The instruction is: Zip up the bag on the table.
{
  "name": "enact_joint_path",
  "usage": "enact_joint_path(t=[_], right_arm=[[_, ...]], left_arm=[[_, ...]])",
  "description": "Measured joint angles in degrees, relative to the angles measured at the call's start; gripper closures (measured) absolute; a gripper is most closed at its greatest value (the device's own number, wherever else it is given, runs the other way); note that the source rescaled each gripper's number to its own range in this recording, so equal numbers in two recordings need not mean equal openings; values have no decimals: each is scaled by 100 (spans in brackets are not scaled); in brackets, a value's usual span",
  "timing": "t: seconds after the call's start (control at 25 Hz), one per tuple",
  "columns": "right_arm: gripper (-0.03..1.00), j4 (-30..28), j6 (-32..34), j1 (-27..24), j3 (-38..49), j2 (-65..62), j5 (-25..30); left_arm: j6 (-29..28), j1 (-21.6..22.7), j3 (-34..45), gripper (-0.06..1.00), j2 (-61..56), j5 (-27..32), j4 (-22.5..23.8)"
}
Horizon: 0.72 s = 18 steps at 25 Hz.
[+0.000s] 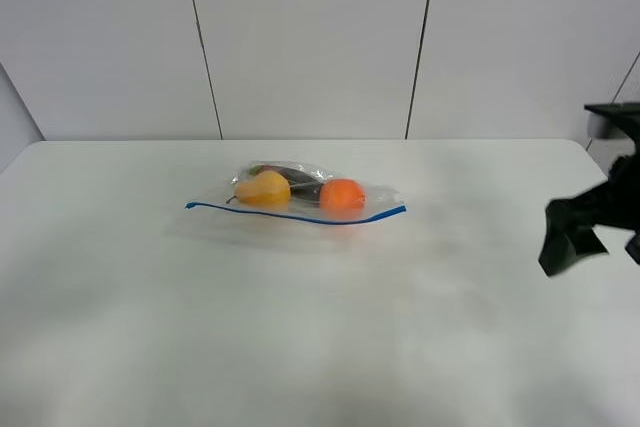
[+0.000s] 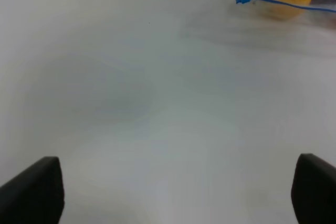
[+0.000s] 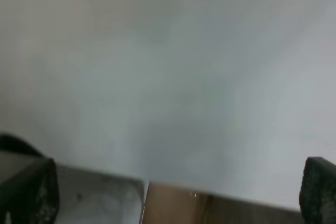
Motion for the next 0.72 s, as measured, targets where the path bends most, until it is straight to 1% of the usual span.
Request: enact_joint_path(t=[0.08, 0.12, 0.24, 0.36, 0.56, 0.72], right_arm=[[-2, 0, 0, 0, 609, -622, -187], [-2, 4, 0, 0, 956, -1035, -370], [-2, 11, 0, 0, 1681, -2094, -756], [-2, 18, 0, 0, 2178, -3177, -900], [-2, 18, 0, 0, 2356, -4824, -1033], [-2, 18, 0, 0, 2366, -5760, -1043]], left_arm=[[0, 0, 0, -6, 0, 0, 0], [0, 0, 0, -6, 0, 0, 0], [0, 0, 0, -6, 0, 0, 0], [0, 0, 0, -6, 0, 0, 0], [0, 0, 0, -6, 0, 0, 0], [0, 0, 0, -6, 0, 0, 0]])
